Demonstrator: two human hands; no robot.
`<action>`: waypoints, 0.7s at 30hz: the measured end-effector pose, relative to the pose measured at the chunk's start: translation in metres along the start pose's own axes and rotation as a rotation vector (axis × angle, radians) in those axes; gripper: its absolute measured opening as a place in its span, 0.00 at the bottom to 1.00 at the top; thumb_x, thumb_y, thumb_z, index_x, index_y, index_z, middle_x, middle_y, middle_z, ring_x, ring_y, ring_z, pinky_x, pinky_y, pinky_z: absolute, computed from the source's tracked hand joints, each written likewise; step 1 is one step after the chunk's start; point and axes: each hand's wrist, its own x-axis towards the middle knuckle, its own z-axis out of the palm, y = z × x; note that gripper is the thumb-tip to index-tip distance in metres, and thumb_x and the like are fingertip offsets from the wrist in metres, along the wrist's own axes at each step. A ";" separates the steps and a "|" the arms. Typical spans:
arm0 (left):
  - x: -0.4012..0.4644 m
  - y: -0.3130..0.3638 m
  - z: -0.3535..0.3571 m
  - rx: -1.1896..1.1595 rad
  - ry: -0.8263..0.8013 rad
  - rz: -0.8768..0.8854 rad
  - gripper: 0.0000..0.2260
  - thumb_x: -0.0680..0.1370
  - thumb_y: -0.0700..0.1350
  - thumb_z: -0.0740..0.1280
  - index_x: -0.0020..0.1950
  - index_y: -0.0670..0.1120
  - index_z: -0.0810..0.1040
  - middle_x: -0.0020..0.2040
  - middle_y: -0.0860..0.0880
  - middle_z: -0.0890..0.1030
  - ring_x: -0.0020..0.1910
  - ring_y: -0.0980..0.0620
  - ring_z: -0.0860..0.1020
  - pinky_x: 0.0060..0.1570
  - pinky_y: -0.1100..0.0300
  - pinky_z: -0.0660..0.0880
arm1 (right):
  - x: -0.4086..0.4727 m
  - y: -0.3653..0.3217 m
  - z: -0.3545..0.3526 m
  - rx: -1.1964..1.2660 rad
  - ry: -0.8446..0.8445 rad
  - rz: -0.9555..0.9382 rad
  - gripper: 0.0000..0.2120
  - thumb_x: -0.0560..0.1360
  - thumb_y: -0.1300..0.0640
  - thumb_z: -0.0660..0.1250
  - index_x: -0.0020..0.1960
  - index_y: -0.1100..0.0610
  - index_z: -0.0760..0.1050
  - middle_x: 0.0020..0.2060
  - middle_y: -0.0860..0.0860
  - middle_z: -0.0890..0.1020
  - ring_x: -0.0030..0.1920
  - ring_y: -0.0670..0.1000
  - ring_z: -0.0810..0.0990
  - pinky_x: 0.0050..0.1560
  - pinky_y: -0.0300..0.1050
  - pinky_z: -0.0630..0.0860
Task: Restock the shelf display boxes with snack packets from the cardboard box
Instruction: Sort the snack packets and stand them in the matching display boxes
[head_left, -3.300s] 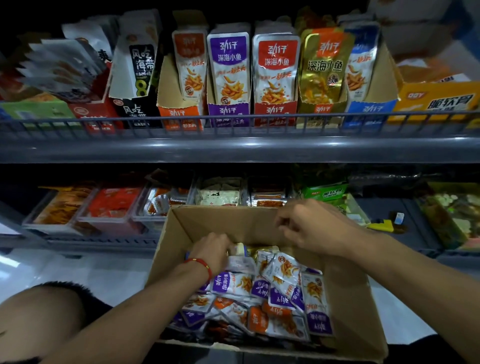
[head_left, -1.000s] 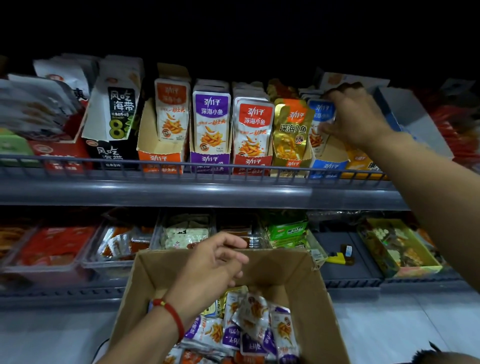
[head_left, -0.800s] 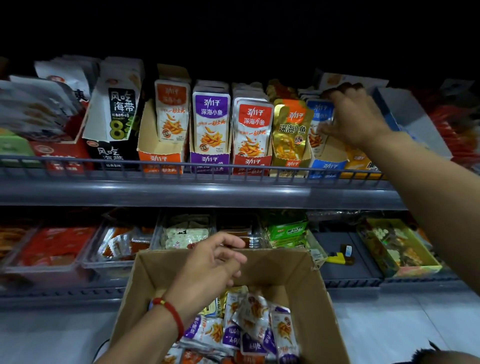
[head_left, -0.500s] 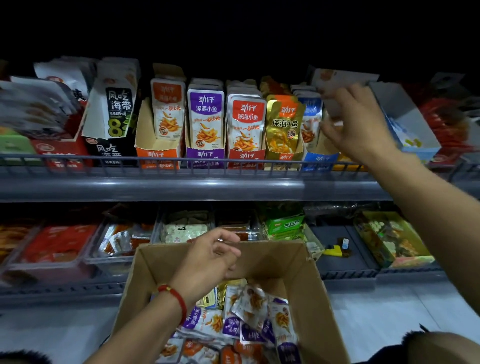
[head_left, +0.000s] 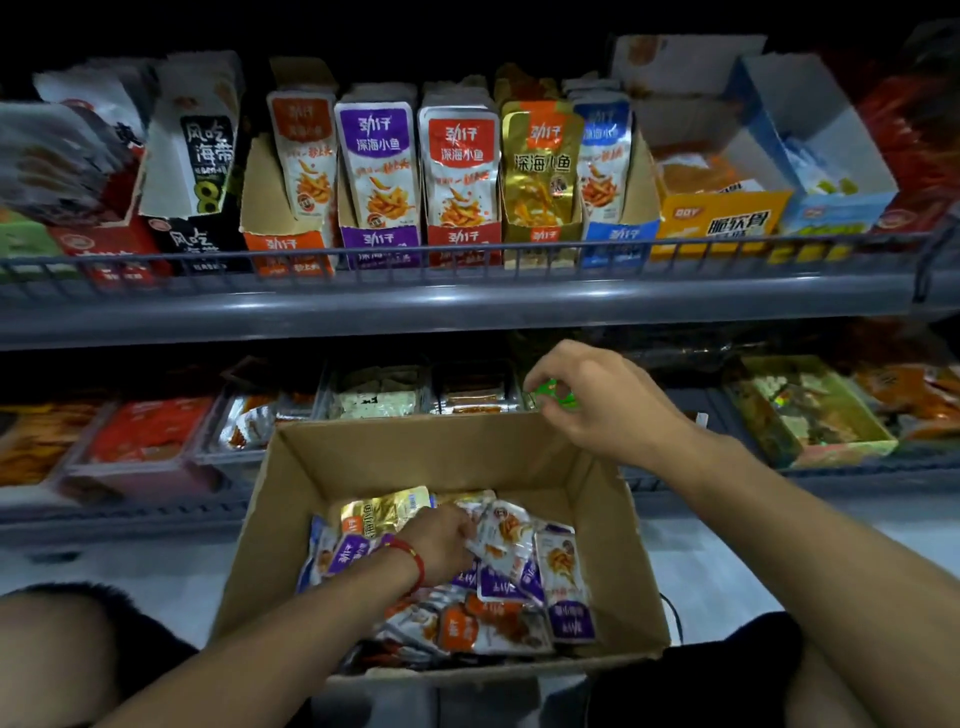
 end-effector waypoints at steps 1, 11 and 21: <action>0.006 0.002 0.004 0.032 -0.002 -0.011 0.12 0.77 0.46 0.70 0.60 0.46 0.81 0.61 0.46 0.81 0.60 0.47 0.79 0.60 0.57 0.76 | 0.001 0.001 0.000 0.022 -0.002 0.007 0.07 0.80 0.53 0.68 0.58 0.48 0.79 0.52 0.44 0.77 0.48 0.46 0.79 0.49 0.46 0.80; 0.049 0.018 0.010 0.009 0.086 -0.198 0.10 0.74 0.46 0.75 0.54 0.46 0.84 0.55 0.47 0.84 0.53 0.49 0.81 0.53 0.58 0.77 | 0.001 0.015 0.000 0.121 -0.017 0.037 0.07 0.80 0.53 0.67 0.57 0.49 0.81 0.50 0.45 0.78 0.47 0.44 0.78 0.47 0.40 0.77; -0.047 0.012 -0.076 -0.922 -0.032 -0.187 0.07 0.77 0.30 0.69 0.50 0.40 0.78 0.45 0.41 0.86 0.42 0.47 0.86 0.40 0.55 0.84 | 0.001 0.011 0.004 0.195 -0.298 0.041 0.08 0.80 0.48 0.68 0.56 0.49 0.82 0.50 0.45 0.84 0.49 0.44 0.82 0.53 0.48 0.82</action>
